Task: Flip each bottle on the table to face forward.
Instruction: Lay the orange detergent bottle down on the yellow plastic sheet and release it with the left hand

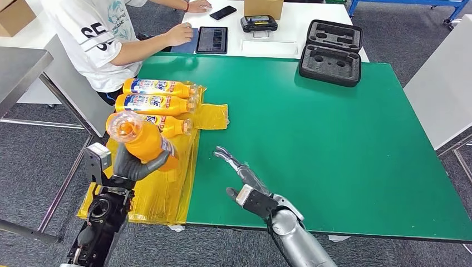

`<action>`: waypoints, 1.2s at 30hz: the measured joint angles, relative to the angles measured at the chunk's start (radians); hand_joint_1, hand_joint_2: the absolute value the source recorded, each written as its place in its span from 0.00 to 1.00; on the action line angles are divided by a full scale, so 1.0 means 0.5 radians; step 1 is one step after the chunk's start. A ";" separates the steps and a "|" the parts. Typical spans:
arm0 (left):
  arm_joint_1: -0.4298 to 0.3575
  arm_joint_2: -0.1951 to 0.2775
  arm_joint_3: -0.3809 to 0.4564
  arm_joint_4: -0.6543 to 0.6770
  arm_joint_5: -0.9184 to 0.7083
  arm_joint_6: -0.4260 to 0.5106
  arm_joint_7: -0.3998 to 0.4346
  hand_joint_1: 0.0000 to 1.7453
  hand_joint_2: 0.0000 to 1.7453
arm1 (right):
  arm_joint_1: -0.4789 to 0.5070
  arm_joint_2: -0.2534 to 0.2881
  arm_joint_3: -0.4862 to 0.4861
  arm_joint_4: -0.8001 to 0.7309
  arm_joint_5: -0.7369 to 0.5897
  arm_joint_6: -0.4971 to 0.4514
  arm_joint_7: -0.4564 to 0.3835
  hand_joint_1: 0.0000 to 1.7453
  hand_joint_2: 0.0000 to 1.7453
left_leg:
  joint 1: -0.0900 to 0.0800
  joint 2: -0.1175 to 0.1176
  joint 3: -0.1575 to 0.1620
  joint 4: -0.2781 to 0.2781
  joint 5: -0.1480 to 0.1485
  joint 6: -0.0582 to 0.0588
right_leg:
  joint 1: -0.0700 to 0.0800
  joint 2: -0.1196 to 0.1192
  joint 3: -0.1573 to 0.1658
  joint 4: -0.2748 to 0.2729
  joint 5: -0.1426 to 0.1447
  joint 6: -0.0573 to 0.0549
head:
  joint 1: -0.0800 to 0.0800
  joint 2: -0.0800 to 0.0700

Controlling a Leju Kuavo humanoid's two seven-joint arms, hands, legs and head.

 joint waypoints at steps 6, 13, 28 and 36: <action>-0.069 0.072 0.145 -0.056 -0.124 0.103 0.012 1.00 1.00 | 0.096 -0.064 -0.110 -0.320 -0.049 0.072 0.011 0.00 0.00 | 0.000 0.000 0.000 0.000 0.000 0.000 | 0.000 0.000 0.000 0.000 0.000 0.000 | 0.000 0.000; -0.077 0.168 0.199 -0.128 -0.368 0.107 0.052 1.00 1.00 | 0.196 -0.087 -0.246 -0.525 -0.067 0.094 0.037 0.00 0.00 | 0.000 0.000 0.000 0.000 0.000 0.000 | 0.000 0.000 -0.001 0.000 0.000 0.000 | 0.000 0.000; -0.218 0.994 -0.433 -0.127 -1.481 -0.114 0.407 1.00 1.00 | 0.229 -0.115 -0.566 -0.670 -0.245 0.170 0.032 0.00 0.00 | 0.003 0.009 -0.001 0.000 0.001 -0.002 | 0.003 0.007 -0.004 0.000 0.004 -0.006 | 0.000 0.000; -0.209 1.096 -0.560 -0.127 -1.495 -0.096 0.420 1.00 1.00 | 0.226 -0.116 -0.589 -0.672 -0.246 0.172 0.032 0.00 0.00 | 0.002 0.008 -0.002 0.000 0.001 -0.002 | 0.003 0.007 -0.005 0.000 0.004 -0.006 | 0.000 0.000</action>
